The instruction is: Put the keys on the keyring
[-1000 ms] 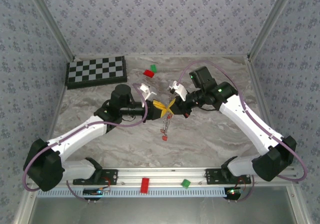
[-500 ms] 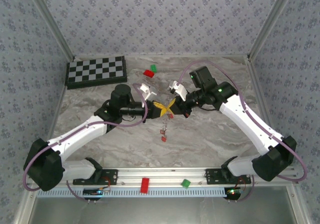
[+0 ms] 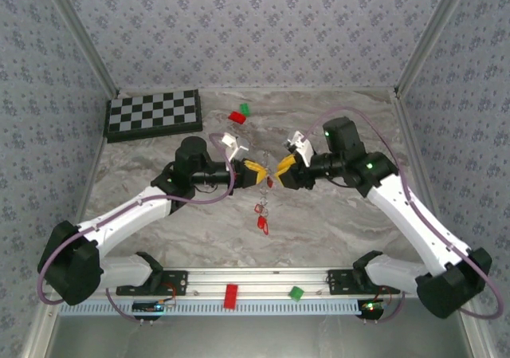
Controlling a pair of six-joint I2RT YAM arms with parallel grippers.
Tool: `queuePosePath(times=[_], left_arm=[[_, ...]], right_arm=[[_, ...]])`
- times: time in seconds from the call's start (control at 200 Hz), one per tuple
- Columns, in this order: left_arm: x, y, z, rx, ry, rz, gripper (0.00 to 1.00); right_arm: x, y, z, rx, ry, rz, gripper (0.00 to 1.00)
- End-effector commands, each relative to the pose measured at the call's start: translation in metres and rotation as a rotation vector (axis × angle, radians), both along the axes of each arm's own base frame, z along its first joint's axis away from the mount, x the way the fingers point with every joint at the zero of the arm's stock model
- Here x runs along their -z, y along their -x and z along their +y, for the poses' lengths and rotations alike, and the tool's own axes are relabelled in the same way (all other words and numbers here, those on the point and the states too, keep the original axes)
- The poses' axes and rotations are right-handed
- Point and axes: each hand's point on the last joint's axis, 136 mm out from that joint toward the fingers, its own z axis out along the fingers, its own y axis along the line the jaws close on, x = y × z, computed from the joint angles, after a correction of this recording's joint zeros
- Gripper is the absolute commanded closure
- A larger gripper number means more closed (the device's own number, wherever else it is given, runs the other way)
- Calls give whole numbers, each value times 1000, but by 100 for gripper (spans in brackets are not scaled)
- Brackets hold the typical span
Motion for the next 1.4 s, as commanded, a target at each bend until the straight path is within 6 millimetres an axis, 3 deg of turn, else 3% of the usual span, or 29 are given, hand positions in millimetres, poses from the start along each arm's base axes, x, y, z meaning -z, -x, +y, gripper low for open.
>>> queuePosePath(times=[0.0,0.055,0.43,0.485,0.595,0.7,0.855,1.035,1.194,1.394], left_arm=[[-31,0,1,-14,88,-75,100],[-32,1,-1,-17,94,-76,100],[-40,5,-1,-24,131,-92,100],[-40,6,-1,-22,131,-92,100],[-41,7,-1,-22,131,-95,100],[-42,8,0,-22,134,-98,100],[-44,8,1,-25,139,-104,100],[-45,9,-1,-19,144,-105,100],[-42,11,-2,-15,138,-102,100],[-42,10,-1,-22,136,-101,100]], right_arm=[[-13,-10,-1,74,-78,-61,65],[-12,-8,-1,86,-96,-77,61],[14,-4,9,94,-82,-80,61],[14,-4,12,86,-88,-82,63],[17,-2,15,71,-83,-71,80],[20,-1,17,58,-73,-57,90],[27,4,18,39,-68,-34,95],[33,9,22,13,-53,-13,90],[31,9,20,31,-55,-25,67],[12,11,8,52,-173,-33,67]])
